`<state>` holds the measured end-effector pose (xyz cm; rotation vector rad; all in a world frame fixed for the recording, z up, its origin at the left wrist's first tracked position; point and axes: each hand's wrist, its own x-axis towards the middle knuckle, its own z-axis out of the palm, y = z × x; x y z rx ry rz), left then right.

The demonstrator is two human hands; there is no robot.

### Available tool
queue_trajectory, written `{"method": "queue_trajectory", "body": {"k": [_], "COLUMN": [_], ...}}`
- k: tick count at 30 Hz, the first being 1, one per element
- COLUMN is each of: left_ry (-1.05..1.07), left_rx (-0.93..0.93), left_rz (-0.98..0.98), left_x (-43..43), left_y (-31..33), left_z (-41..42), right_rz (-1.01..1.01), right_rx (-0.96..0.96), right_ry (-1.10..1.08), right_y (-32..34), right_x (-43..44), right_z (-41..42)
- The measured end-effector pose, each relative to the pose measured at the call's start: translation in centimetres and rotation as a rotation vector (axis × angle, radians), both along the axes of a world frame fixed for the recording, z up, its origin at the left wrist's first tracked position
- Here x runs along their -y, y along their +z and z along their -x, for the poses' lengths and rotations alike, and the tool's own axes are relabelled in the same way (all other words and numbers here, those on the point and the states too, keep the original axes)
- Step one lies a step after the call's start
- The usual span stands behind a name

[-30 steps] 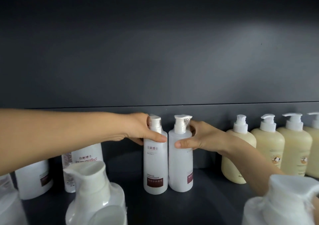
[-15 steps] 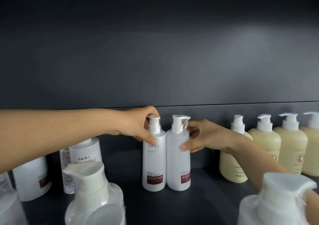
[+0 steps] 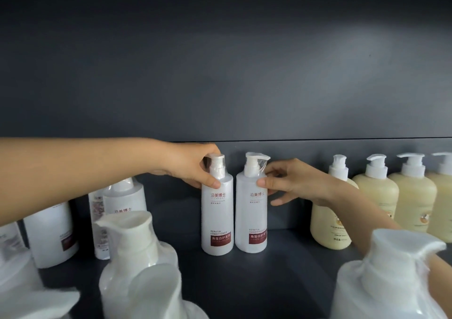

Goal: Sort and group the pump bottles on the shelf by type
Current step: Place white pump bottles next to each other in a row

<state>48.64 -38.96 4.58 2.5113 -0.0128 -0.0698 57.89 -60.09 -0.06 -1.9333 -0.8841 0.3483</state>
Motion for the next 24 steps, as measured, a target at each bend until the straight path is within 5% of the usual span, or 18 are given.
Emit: {"method": "queue_trajectory", "body": {"k": [12, 18, 24], "left_ry": [0.008, -0.009, 0.088], "left_rx": [0.035, -0.062, -0.049], "left_rz": [0.019, -0.345, -0.717], "left_x": [-0.6, 0.2, 1.5], "left_y": [-0.5, 0.9, 4.7], "left_z": [-0.1, 0.1, 1.5], "right_rz": [0.061, 0.215, 0.586], "right_rx": [0.049, 0.079, 0.426], "right_ry": [-0.032, -0.063, -0.052], "right_y": [-0.3, 0.3, 3.5], "right_x": [-1.0, -0.1, 0.3], "right_z": [0.9, 0.9, 1.6]}}
